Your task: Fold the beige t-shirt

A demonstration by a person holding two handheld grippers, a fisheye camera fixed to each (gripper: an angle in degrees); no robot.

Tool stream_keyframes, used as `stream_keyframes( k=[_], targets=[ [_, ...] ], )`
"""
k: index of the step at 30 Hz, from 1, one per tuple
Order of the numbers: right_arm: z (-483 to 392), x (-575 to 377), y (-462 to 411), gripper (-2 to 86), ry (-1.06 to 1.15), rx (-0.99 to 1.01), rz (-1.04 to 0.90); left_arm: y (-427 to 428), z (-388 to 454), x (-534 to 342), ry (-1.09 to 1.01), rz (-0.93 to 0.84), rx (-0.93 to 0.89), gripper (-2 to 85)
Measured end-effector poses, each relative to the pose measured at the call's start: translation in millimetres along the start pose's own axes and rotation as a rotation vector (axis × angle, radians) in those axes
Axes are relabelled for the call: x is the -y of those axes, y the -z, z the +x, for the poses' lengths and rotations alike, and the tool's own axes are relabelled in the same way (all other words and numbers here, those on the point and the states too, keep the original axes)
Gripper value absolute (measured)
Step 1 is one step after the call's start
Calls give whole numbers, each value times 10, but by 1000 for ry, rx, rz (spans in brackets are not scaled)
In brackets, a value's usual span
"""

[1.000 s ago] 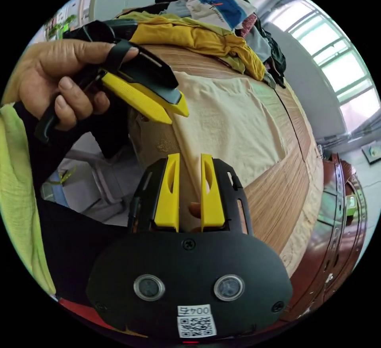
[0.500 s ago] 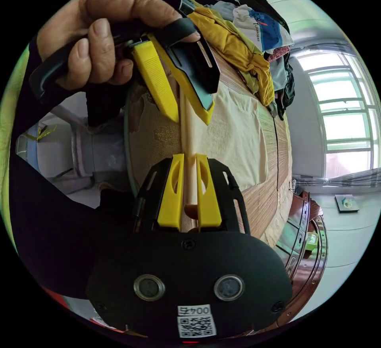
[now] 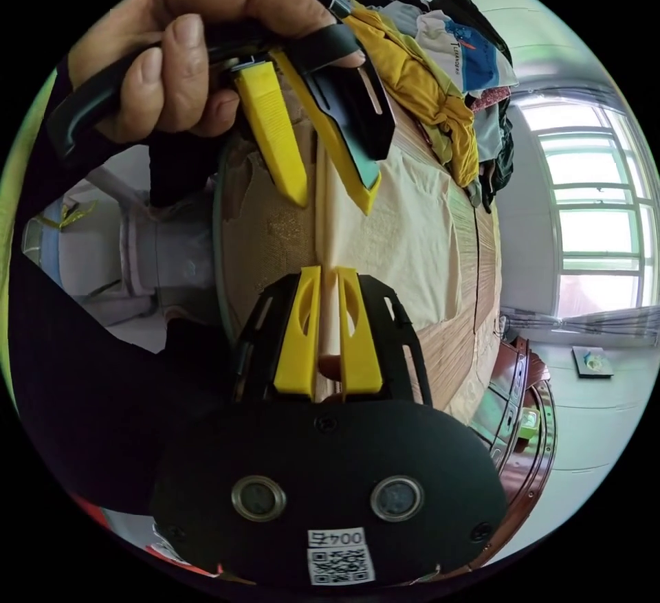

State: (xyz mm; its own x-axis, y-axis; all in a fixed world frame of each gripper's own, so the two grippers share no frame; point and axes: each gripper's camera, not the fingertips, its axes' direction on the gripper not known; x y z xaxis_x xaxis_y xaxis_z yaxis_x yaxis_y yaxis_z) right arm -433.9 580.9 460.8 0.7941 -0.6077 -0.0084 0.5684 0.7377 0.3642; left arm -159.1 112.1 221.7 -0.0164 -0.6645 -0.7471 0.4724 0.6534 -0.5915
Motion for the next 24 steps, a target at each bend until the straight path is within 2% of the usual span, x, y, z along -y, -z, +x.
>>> stream_keyframes(
  k=[6,14,24],
  targets=[
    [337,69,146,22,-5,16,-24,-23,31,7,-6,26,14,142],
    [1804,17,677,5,-226,272,12,-113,75,10,5,65,-46,155],
    [2953,70,1337,2,-337,423,26,-415,168,149,-34,79,-104,148]
  ],
)
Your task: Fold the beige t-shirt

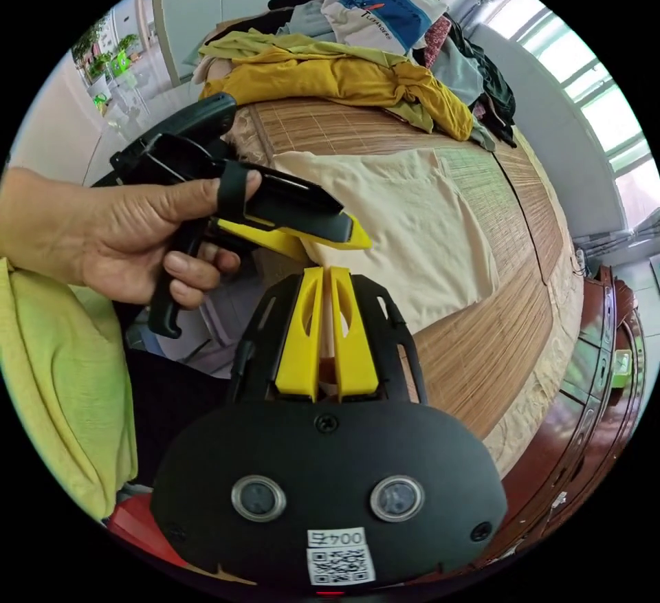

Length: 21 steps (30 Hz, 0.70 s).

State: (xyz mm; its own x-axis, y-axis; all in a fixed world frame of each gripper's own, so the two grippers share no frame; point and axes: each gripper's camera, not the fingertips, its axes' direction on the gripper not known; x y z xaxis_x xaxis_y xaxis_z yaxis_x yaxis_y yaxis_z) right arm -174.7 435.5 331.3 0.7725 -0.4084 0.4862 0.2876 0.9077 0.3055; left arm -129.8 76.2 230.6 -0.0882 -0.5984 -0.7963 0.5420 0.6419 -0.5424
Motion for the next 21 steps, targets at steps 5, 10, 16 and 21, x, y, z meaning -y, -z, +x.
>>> stream_keyframes(
  k=[5,10,16,21],
  targets=[
    [493,96,640,15,-164,150,59,-71,-155,91,6,-62,-10,58],
    [1657,-374,1218,64,-463,426,208,37,-271,179,14,-98,-3,51],
    [3337,-1401,1202,161,-1009,1055,529,116,-222,293,22,-104,-93,48],
    [3706,-1280,1378,197,-1156,1127,503,-70,0,395,13,-139,-129,49]
  ],
)
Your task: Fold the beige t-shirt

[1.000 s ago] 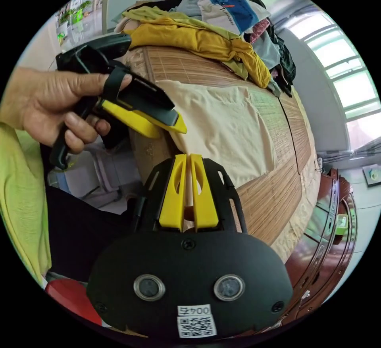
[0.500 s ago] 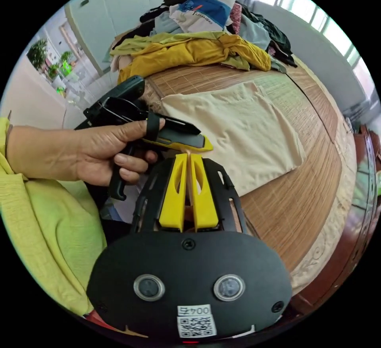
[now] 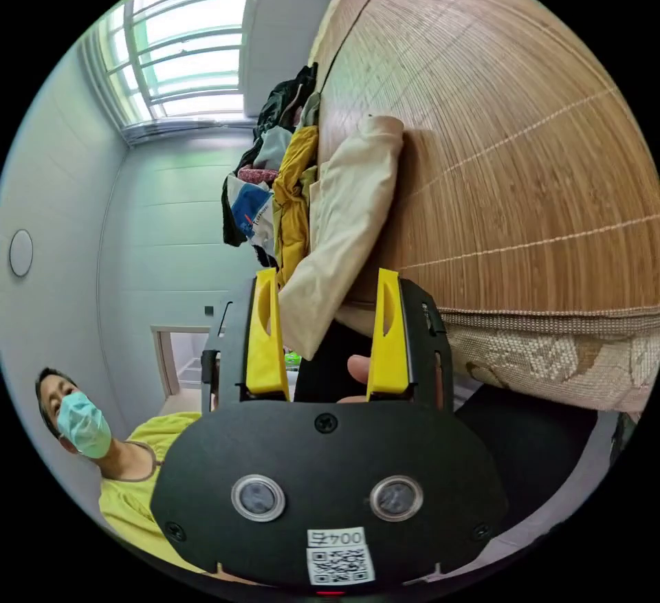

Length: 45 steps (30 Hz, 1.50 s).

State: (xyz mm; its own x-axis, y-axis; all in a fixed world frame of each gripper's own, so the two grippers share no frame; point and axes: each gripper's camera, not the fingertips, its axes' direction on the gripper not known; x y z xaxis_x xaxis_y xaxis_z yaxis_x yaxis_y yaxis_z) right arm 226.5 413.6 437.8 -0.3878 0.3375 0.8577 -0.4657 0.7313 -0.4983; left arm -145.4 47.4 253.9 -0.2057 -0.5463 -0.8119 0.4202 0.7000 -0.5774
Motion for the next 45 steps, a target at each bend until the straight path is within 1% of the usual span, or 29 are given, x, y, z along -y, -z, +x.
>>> stream_keyframes(
  k=[4,7,10,12,16,17,19,21,23,24,26,28,30,31,32,33,34,36,37,38,39,40,41,42,43,44,45],
  targets=[
    [-372,319,-42,218,-67,73,29,-169,93,58,-23,-37,6,49],
    [-622,601,-78,209,-91,154,53,-307,104,57,-39,-63,8,49],
    [-944,930,-173,189,-98,178,54,-455,63,19,-55,-91,15,49],
    [-1164,1117,-268,177,-98,167,42,-600,0,-7,-75,-125,19,49],
    [-1654,1359,-642,69,-114,38,-48,-812,-171,-52,-81,-134,21,49],
    [-1834,1342,-719,47,-92,33,-40,-889,-218,-71,-86,-132,31,48],
    [-2208,1237,-760,42,-29,29,4,-1022,-223,-110,-126,-133,62,47],
    [-2719,1058,-759,40,65,-52,37,-1278,-133,-185,-214,-152,136,47],
    [-3503,689,-683,39,219,-231,75,-1565,-32,-260,-283,-191,184,47],
    [-3689,579,-652,39,252,-274,84,-1802,49,-325,-332,-221,207,47],
    [-4364,100,-474,39,363,-432,121,-2220,182,-448,-405,-275,237,48],
    [-4793,-288,-281,39,415,-534,157,-2718,310,-612,-472,-333,248,48],
    [-5155,-698,-26,39,443,-610,203,-3468,454,-891,-556,-426,242,48],
    [-5367,-979,181,39,445,-645,240,-3670,481,-971,-572,-452,238,48],
    [-5566,-1281,412,39,446,-679,288,-4087,528,-1139,-601,-508,224,47],
    [-5660,-1438,536,39,440,-696,314,-4513,563,-1320,-622,-565,206,47],
    [-5837,-1770,795,39,427,-722,374,-4730,578,-1416,-630,-594,195,47],
    [-6075,-2302,1189,39,394,-752,473,-5605,630,-1835,-658,-716,144,47],
    [-6221,-2682,1440,39,366,-767,545,-5827,645,-1950,-667,-746,135,47],
    [-6355,-3081,1677,39,328,-783,617,-6273,674,-2194,-688,-808,121,46],
    [-6414,-3279,1786,39,306,-789,654,-6718,696,-2453,-707,-875,105,46],
    [-6520,-3684,1986,39,262,-795,729,-6941,703,-2587,-715,-910,97,46],
    [-6612,-4090,2155,39,214,-801,803,-7371,705,-2856,-733,-982,89,47],
    [-6653,-4291,2227,40,187,-805,840,-7796,691,-3139,-748,-1050,86,47],
    [-6724,-4683,2346,40,133,-815,910,-8004,678,-3282,-755,-1084,84,47],
    [-6785,-5053,2437,39,79,-822,973,-8416,642,-3570,-769,-1156,85,47],
    [-6812,-5229,2474,39,55,-824,1003,-8816,591,-3845,-784,-1220,92,48]
  ],
)
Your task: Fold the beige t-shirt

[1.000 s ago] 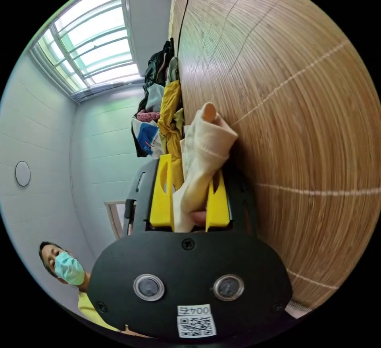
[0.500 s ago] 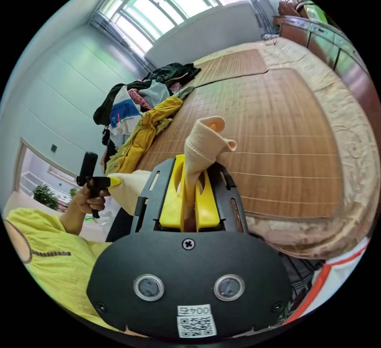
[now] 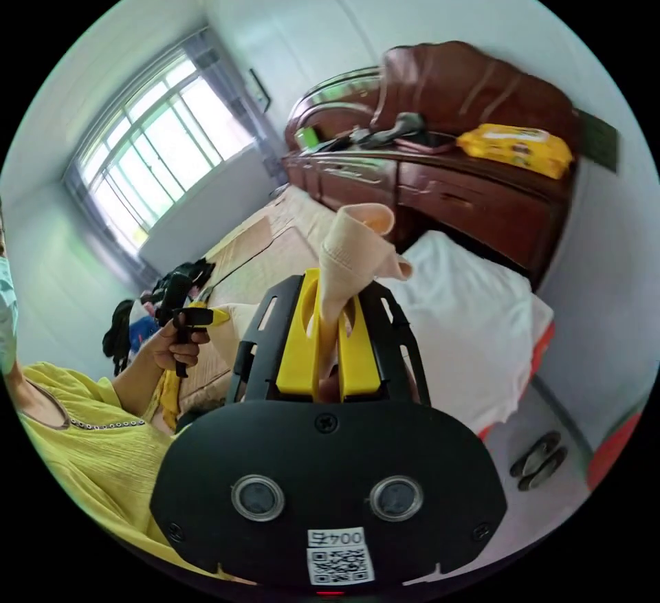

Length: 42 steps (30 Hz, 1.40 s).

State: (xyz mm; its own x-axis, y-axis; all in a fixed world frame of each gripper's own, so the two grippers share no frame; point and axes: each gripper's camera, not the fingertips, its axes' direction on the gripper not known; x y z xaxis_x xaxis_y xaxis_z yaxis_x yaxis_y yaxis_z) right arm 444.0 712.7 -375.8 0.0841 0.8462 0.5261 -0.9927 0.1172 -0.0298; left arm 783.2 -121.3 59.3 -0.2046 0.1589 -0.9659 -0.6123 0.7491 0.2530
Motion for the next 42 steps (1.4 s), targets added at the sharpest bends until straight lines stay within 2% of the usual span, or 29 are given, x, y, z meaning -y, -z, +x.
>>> stream_keyframes(
  k=[7,10,13,16,17,21,23,24,26,29,34,36,38,40,42],
  targets=[
    [539,-516,1355,38,-270,-130,154,-1831,-293,1455,-35,-198,-37,47],
    [486,-529,1905,37,-289,-151,289,-2367,-24,2155,-160,-236,-19,47],
    [194,-623,2405,38,-251,-259,435,-2796,359,2718,-346,-333,20,49],
    [131,-971,2550,39,-344,-270,499,-3327,53,3128,-369,-509,104,53],
    [165,-1180,2480,39,-398,-249,501,-3559,-285,3247,-330,-572,109,54],
    [327,-1825,1915,42,-562,-235,351,-4394,-1900,3388,-81,-743,225,52],
    [379,-2191,1681,48,-638,-162,213,-4647,-2444,3309,13,-787,230,50],
    [360,-2270,1732,50,-642,-136,220,-4724,-2631,3271,24,-765,216,48],
    [215,-2449,2108,63,-543,-106,185,-4766,-2802,3252,36,-714,171,47],
    [107,-2624,2718,72,-451,-189,102,-4852,-2981,3229,23,-704,162,47],
    [121,-2624,3823,59,-364,-409,208,-4986,-3226,3259,7,-681,187,47],
    [241,-2392,4017,75,-287,-344,204,-5055,-3342,3300,0,-660,209,47],
    [511,-1974,4007,102,-203,-115,68,-5094,-3421,3325,-2,-645,230,47],
    [715,-1769,4019,116,-204,8,25,-5111,-3491,3351,-4,-628,251,48],
    [830,-1671,4091,128,-207,19,16,-5123,-3558,3383,-22,-612,287,48]
  ],
)
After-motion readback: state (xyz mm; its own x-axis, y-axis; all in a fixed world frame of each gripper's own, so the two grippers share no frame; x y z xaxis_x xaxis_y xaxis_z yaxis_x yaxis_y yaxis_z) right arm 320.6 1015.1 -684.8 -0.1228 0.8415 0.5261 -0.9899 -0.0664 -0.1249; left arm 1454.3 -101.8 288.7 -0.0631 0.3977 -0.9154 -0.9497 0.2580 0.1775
